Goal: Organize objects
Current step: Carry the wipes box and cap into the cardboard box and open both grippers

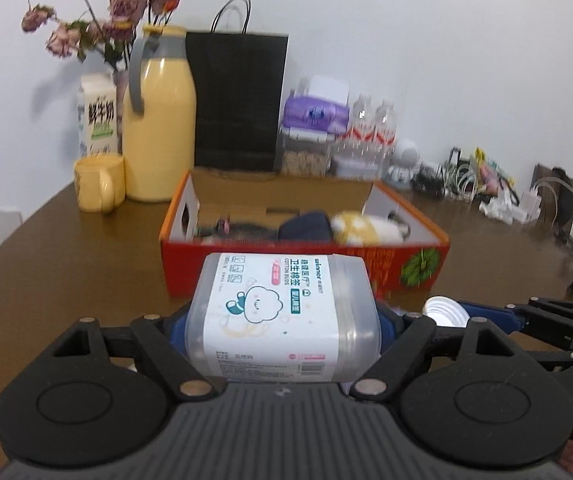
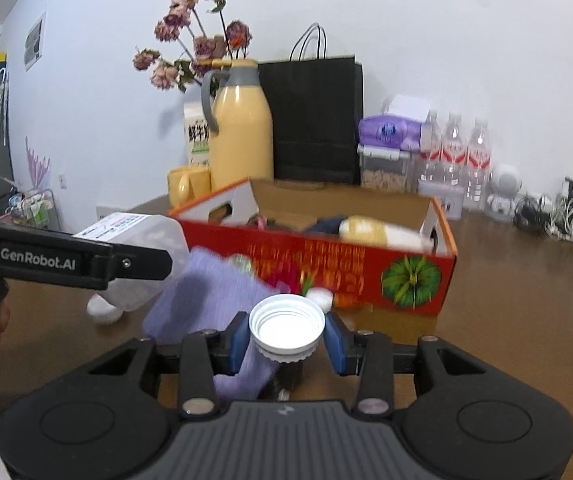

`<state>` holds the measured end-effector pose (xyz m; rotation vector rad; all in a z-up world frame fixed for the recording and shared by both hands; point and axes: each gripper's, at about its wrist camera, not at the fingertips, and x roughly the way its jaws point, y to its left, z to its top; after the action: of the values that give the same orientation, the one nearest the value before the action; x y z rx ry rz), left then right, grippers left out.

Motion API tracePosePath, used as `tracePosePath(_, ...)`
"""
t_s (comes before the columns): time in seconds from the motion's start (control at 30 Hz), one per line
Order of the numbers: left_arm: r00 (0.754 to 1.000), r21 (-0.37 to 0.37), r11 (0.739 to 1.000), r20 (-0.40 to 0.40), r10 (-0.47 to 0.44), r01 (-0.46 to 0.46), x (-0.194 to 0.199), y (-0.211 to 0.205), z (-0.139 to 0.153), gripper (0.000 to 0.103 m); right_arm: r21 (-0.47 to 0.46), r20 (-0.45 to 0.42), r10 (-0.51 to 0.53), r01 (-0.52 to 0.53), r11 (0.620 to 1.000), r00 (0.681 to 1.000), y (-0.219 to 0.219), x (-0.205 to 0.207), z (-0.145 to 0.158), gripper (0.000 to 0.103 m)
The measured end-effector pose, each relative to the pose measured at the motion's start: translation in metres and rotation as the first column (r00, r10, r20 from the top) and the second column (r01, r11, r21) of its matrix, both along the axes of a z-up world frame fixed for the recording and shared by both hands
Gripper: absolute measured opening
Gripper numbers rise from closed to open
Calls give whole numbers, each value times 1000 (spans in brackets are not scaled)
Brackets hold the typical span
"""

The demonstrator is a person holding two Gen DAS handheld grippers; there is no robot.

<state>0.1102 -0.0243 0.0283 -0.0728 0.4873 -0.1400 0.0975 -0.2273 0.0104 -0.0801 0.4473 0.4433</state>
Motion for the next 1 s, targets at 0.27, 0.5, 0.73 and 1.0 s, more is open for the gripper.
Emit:
tracePosePath(0.27,997,-19,1000,71,-2,3,53,-2,28,83,-5,82,-38,38,999,996,13,56,30,39)
tracePosePath(0.5,998,-36,999,59,19,-17,116,-5,37,83,-2,103,-73,73,997,992,22,118,43,39)
tracePosePath(0.73,998,-43,998,34,50,-48,176,-7,33,83,-20,89,-87,89,996,992,28,179,44,39)
tracePosePath(1.0,992,-46,991,-35,123,-125,227,-3,4,83,5,40,-151,151,989,988,24,231,20,39)
